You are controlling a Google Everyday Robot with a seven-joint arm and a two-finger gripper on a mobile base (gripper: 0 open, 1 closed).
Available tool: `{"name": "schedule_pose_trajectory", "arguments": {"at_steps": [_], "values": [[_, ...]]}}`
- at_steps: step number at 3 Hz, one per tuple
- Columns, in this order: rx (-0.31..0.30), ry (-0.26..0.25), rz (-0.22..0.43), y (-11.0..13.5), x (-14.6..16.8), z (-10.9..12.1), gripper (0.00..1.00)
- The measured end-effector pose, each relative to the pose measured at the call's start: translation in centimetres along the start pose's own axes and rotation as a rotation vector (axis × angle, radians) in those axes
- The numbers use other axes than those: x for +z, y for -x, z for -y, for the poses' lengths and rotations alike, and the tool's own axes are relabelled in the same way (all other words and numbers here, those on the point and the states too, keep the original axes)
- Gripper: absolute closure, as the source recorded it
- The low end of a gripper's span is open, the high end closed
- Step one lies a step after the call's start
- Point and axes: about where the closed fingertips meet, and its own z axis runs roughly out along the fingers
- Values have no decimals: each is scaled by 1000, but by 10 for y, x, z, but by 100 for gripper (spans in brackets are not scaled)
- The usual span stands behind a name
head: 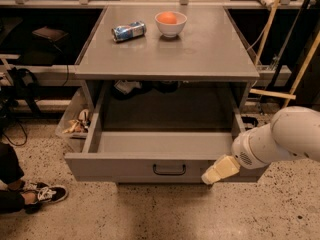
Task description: Open top drawer
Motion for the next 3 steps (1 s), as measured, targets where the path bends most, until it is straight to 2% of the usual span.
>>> {"name": "schedule_pose_trajectory", "arguments": {"at_steps": [1, 2, 3], "values": [[-2, -55, -40, 0, -51, 16, 0], [41, -237, -36, 5, -193, 36, 0], [41, -236, -37, 4, -192, 36, 0]]}}
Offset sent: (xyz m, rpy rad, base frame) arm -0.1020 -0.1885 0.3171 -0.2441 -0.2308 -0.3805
